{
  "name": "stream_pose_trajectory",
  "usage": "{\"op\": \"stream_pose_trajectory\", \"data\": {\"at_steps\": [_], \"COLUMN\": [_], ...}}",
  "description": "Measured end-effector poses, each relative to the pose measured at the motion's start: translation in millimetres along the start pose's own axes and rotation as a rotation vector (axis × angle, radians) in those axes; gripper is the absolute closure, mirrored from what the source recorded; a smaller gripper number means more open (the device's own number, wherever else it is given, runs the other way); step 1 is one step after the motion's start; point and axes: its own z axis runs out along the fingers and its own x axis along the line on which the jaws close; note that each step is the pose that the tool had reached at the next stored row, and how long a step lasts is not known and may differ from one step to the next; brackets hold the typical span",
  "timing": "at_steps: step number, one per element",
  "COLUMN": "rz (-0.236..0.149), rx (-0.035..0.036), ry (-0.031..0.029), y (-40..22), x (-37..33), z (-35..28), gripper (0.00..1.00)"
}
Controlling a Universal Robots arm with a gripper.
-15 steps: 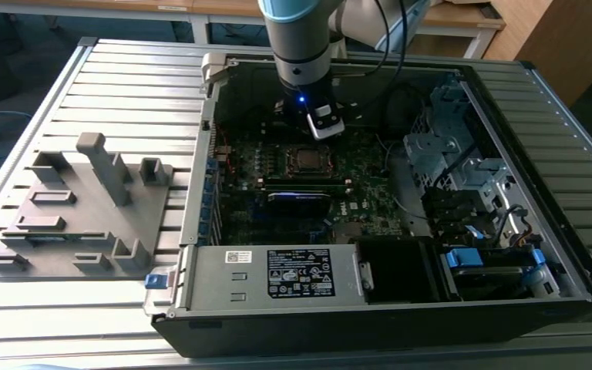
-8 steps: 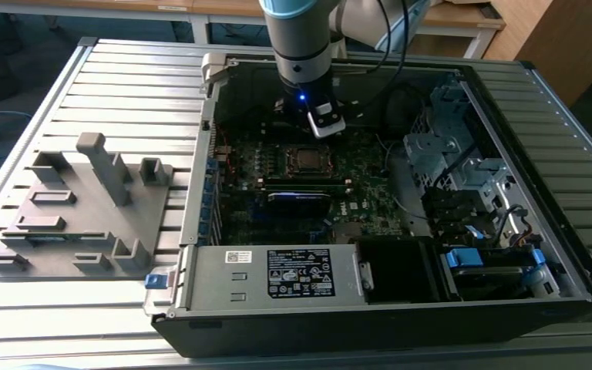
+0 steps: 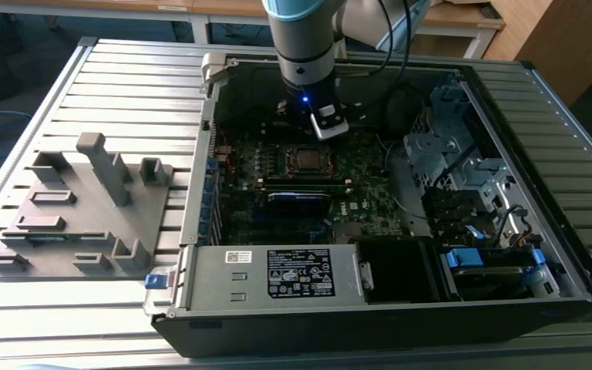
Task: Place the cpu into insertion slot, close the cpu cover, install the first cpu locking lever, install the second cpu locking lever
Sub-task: 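Install the first cpu locking lever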
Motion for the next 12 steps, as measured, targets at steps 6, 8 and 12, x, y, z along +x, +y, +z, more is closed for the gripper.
{"op": "stream_pose_trajectory", "data": {"at_steps": [6, 8, 12], "rz": [0.0, 0.0, 0.0], "rx": [0.0001, 0.0002, 0.0004], "ry": [0.0, 0.0, 0.0001], "y": [-0.7, -0.9, -1.3], "x": [0.0, 0.1, 0.4], "z": [3.8, 4.5, 5.8], "gripper": [0.9, 0.9, 0.9]}}
